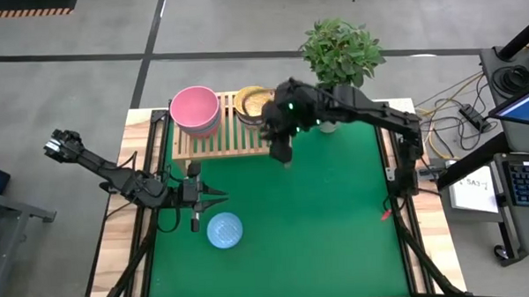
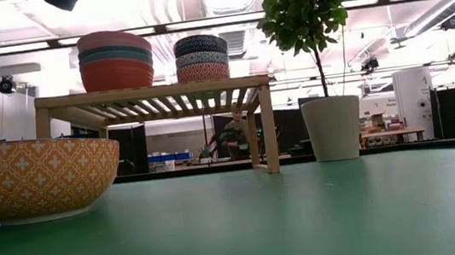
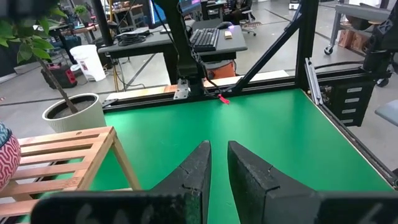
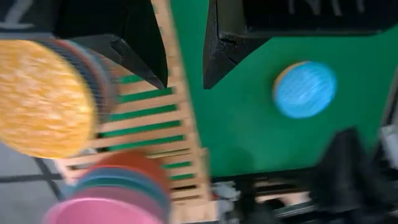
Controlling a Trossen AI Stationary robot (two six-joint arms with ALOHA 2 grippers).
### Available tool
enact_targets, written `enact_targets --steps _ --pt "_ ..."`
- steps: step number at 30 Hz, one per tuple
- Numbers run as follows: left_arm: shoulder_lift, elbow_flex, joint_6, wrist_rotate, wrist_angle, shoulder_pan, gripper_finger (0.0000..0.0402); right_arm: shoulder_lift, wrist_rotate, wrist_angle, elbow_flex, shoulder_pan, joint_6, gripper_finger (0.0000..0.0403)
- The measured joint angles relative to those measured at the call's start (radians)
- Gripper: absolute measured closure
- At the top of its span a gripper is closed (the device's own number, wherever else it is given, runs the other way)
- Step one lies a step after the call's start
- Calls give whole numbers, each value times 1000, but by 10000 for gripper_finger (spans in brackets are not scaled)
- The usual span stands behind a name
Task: Place and stack bowls onto a shelf
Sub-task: Stack the blue and orange patterned bowl in the yellow and blue patterned bowl on the shelf
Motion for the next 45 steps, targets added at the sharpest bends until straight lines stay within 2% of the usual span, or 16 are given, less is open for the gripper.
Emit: enact_targets --steps 4,8,18,23,29,33,37,42,45 --pt "0 0 -1 0 0 0 365 -44 23 7 -68 71 1 312" --pt "0 0 -1 0 0 0 365 -121 77 66 -213 127 -1 312" --pt "0 0 -5 0 5 0 365 -425 78 508 -818 202 19 310" --pt "0 0 -16 0 5 0 365 -573 71 846 -1179 254 25 310" --pt "2 0 -106 0 6 0 365 -682 74 1123 -1486 297 2 310" --pt "26 0 -226 0 2 0 365 -735 67 1221 -1586 300 5 310" --pt "72 8 -370 10 -26 0 358 -782 67 1216 -1630 299 -1 310" --pt "174 102 -538 110 -199 0 318 -836 44 1219 -1663 299 -32 310" --pt "255 196 -574 137 -384 0 286 -855 42 1215 -1680 299 -41 310"
